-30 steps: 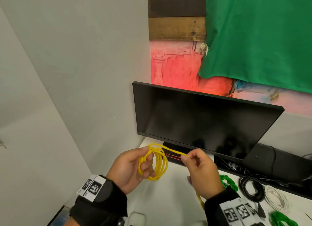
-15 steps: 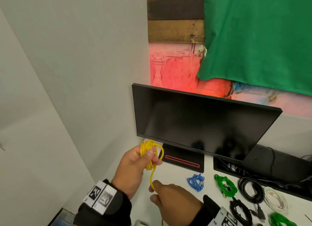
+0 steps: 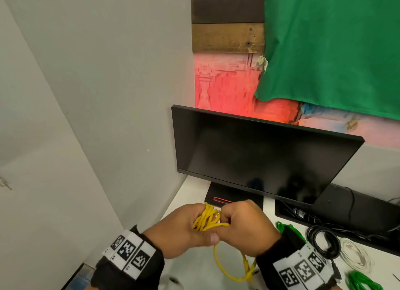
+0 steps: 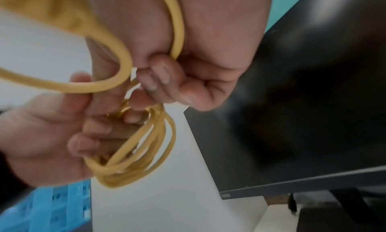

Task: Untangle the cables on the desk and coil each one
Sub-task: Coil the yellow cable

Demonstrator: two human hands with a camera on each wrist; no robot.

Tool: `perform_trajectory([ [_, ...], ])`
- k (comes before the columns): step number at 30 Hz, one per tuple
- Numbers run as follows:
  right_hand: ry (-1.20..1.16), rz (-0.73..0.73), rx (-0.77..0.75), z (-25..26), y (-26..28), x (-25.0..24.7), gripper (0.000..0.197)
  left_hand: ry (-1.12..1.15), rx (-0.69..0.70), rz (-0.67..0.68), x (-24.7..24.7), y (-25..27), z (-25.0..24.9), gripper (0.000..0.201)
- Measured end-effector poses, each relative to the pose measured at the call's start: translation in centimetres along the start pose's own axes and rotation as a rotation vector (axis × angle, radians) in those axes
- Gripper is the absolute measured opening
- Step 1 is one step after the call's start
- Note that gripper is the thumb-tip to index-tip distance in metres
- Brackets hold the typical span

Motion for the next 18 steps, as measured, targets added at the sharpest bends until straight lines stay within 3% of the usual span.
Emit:
perform_trajectory([
  [4, -0.312, 0.138, 0.005, -0.9, 0.1, -0.2, 0.028, -0.191, -0.038, -0.013, -1.0, -0.4, 0.3, 0.022],
  [7, -0.721, 0.275, 0.068, -1.6, 0.3, -0.8, 0.016, -0.271, -0.053, -0.195, -2.6, -0.6, 0.8, 0.024],
  [9, -1.078, 0.288, 0.144, -2.7, 0.5, -0.8, 0.028, -0.261, -0.046, -0.338, -3.5, -0.7, 1.3, 0.033],
  [12, -1.291, 0.269, 0.168, -3.3, 0.6, -0.4, 0.045, -0.302, -0.039, -0.422, -3.7, -1.2, 1.7, 0.038],
  [15, -1.242, 0.079, 0.178, -3.6, 0.1, -0.8, 0.039, -0.287, -0.102, -0.419, -3.6, -1.4, 2.2, 0.035],
  [18, -0.789, -0.089, 0.090, -3.4, 0.1, -1.1, 0.036, -0.318, -0.147, -0.369, -3.3, -1.5, 2.8, 0.036],
])
Point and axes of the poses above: each hand's wrist, its own y-axis away from the middle knuckle, its own x-axis out of the palm, z = x × y, the point moved 3 cm from there along -y, towards the middle knuckle, and after that the axes turned 1 degree about -x, right-handed, at the moved point
